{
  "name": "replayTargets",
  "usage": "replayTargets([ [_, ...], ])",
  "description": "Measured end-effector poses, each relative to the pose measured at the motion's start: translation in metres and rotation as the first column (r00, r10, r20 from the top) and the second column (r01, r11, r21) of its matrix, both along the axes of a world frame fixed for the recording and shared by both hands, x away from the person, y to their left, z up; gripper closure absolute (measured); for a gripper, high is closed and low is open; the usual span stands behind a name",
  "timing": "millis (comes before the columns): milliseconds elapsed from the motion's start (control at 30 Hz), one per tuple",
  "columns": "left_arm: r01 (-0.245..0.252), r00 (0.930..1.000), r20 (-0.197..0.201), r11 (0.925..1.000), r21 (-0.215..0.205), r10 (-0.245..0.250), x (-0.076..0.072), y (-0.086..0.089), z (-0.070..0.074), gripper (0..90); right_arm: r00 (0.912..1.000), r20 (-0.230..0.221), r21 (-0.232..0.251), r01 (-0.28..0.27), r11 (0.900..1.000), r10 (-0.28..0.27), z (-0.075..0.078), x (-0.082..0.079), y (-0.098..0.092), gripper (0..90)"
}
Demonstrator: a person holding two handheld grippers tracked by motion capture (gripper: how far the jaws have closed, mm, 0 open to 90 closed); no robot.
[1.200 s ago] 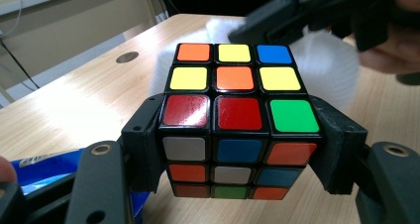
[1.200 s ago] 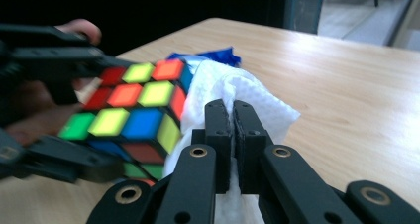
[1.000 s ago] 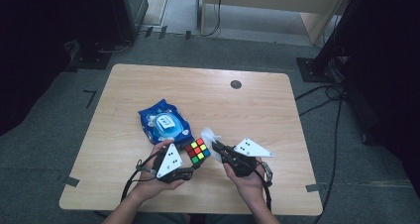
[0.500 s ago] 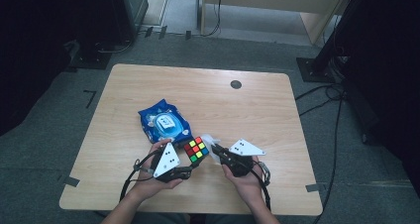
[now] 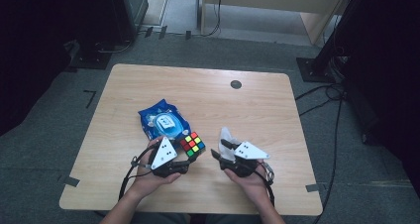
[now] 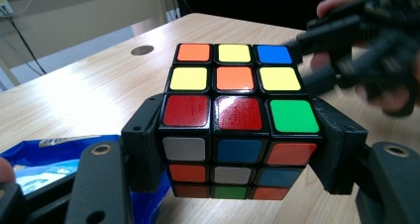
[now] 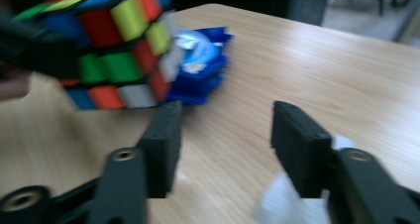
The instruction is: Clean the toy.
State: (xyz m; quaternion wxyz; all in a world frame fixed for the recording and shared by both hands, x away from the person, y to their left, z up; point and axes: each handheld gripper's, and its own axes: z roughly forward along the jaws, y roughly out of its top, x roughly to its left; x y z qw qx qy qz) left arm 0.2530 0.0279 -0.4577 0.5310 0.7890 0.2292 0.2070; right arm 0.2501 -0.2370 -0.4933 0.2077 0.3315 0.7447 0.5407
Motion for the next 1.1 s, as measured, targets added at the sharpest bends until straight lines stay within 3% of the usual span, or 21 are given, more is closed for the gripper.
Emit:
replayTargets([
  [67, -0.004, 1.0000, -0.002, 1.0000, -0.006, 0.004, 0.000, 0.000, 0.002, 34.1, 0.9976, 0.052, -0.008, -0.044, 0.999, 0.045, -0.005, -0.003, 0.011, 35.6],
  [167, -0.003, 0.9999, -0.010, 0.9998, -0.019, 0.003, 0.000, 0.001, 0.006, 34.1, 0.9913, 0.096, -0.015, -0.089, 0.996, 0.090, -0.009, -0.007, 0.025, 29.2],
  [300, -0.008, 0.9997, -0.022, 0.9997, -0.022, 0.008, 0.001, 0.000, 0.008, 34.1, 0.9806, 0.163, -0.014, -0.109, 0.994, 0.109, -0.008, -0.010, 0.038, 23.9],
  [567, -0.017, 0.9983, -0.056, 0.9992, -0.037, 0.015, 0.002, -0.004, 0.007, 34.1, 0.9712, 0.230, -0.031, -0.056, 0.998, 0.061, -0.008, -0.011, 0.049, 18.2],
  [667, -0.015, 0.9974, -0.071, 0.9988, -0.047, 0.011, 0.001, -0.007, 0.006, 34.0, 0.9683, 0.245, -0.021, -0.046, 0.999, 0.050, -0.007, -0.013, 0.052, 20.3],
  [800, -0.015, 0.9970, -0.076, 0.9985, -0.053, 0.011, 0.000, -0.010, 0.006, 34.0, 0.9673, 0.252, 0.002, -0.031, 1.000, 0.030, -0.007, -0.015, 0.054, 30.0],
  [933, -0.026, 0.9942, -0.106, 0.9970, -0.073, 0.018, 0.003, -0.008, 0.005, 33.5, 0.9719, 0.235, 0.008, -0.022, 1.000, 0.020, -0.005, -0.017, 0.053, 32.8],
  [1100, -0.011, 0.9899, -0.142, 0.9951, -0.098, -0.003, 0.006, -0.005, 0.004, 30.4, 0.9794, 0.200, -0.020, -0.026, 0.999, 0.029, -0.002, -0.017, 0.053, 34.9],
])
